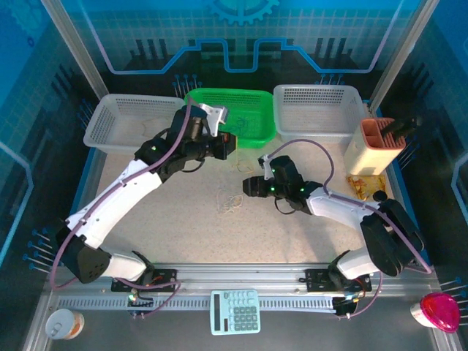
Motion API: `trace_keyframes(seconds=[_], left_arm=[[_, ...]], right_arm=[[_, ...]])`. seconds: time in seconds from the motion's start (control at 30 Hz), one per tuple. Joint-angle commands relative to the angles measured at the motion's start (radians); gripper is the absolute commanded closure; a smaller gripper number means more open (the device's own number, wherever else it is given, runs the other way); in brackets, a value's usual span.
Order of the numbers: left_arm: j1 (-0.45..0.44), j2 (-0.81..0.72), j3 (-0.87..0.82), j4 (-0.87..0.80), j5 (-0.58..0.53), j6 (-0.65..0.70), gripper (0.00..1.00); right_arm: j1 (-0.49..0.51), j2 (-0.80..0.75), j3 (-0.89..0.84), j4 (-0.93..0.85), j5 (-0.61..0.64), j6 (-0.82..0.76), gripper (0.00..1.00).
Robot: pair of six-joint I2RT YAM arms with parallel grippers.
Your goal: Untangle the cables
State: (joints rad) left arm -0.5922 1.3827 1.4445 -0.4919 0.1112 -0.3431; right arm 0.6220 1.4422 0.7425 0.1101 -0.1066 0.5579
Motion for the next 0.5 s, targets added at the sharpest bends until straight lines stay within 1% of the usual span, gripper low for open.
trace_keyframes(seconds=[0.0,0.03,0.07,0.1,0.13,0.27,0.47], left_arm=[[-0.009,-0.045,0.049,0.007,0.038,-0.036,1.0],[-0.008,-0.052,0.055,0.01,0.037,-0.038,1.0],[-0.008,-0.06,0.064,0.013,0.036,-0.039,1.0],[-0.009,-0.068,0.073,0.013,0.035,-0.04,1.0],[-0.009,-0.075,0.082,0.013,0.033,-0.039,1.0],[-0.006,-0.114,0.112,0.013,-0.003,-0.024,1.0],[0.002,-0.216,0.089,0.036,-0.125,0.012,1.0]], right_arm=[[0.013,0.017,0.018,0.038,-0.017,0.0,0.61],[0.015,0.017,0.014,0.04,-0.016,0.002,0.7],[0.014,0.015,0.007,0.041,-0.011,0.006,0.84],[0.013,0.013,0.003,0.04,-0.006,0.007,0.93],[0.013,0.009,-0.003,0.037,0.0,0.007,0.99],[0.006,-0.016,-0.029,0.021,0.024,0.002,1.0],[-0.051,-0.071,-0.062,-0.034,0.049,0.0,1.0]])
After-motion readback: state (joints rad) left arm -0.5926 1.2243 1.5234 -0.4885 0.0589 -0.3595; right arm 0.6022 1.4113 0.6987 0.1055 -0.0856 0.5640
